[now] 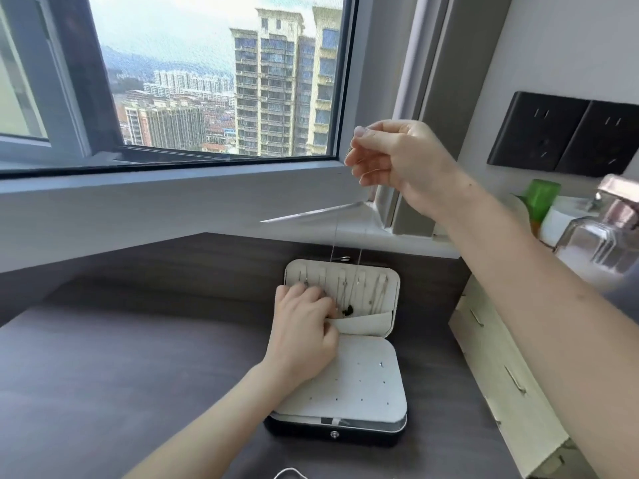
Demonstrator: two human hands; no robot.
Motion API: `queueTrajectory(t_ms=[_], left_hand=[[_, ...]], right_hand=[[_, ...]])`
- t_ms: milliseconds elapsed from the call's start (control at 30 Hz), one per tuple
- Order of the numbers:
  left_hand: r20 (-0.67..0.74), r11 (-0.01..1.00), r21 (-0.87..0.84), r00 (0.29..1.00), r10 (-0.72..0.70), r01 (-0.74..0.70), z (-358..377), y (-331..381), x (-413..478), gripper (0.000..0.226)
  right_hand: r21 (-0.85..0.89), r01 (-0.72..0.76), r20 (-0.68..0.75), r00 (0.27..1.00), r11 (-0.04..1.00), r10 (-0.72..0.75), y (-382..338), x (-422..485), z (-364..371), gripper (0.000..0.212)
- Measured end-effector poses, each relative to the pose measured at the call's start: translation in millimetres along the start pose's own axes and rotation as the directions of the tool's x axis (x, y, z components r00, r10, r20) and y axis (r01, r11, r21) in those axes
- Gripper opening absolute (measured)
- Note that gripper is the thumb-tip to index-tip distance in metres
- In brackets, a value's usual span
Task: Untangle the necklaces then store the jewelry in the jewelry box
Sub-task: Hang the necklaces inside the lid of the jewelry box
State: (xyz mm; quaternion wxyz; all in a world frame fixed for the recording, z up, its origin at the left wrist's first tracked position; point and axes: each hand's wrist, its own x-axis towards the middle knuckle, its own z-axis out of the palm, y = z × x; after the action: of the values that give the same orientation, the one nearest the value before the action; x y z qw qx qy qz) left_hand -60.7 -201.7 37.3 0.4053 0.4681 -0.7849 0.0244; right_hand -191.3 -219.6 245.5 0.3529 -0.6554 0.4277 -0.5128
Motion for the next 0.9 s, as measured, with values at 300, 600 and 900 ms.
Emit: queueTrajectory(t_ms=[300,600,900], left_hand=[[-0.044,0.999,-0.046,0.999,-0.003,0.001,1,-2,0,0.015],[-0.062,0.999,-0.049,0.998,-0.021,0.018,4,-4,0,0.016],[-0.097,0.998,-0.008,0.993,-0.061,0.061,5,-6,2,0.023]], right_hand=[[0.051,-0.020,0.111,0.994,0.998,0.014,11,-5,-1,0.012],[-0.125,-0.086,0.078,0.992,0.988,0.096,49,-30,12,0.015],[-0.296,-0.156,-0.043,0.988,0.942,0.150,102,-54,31,0.014]])
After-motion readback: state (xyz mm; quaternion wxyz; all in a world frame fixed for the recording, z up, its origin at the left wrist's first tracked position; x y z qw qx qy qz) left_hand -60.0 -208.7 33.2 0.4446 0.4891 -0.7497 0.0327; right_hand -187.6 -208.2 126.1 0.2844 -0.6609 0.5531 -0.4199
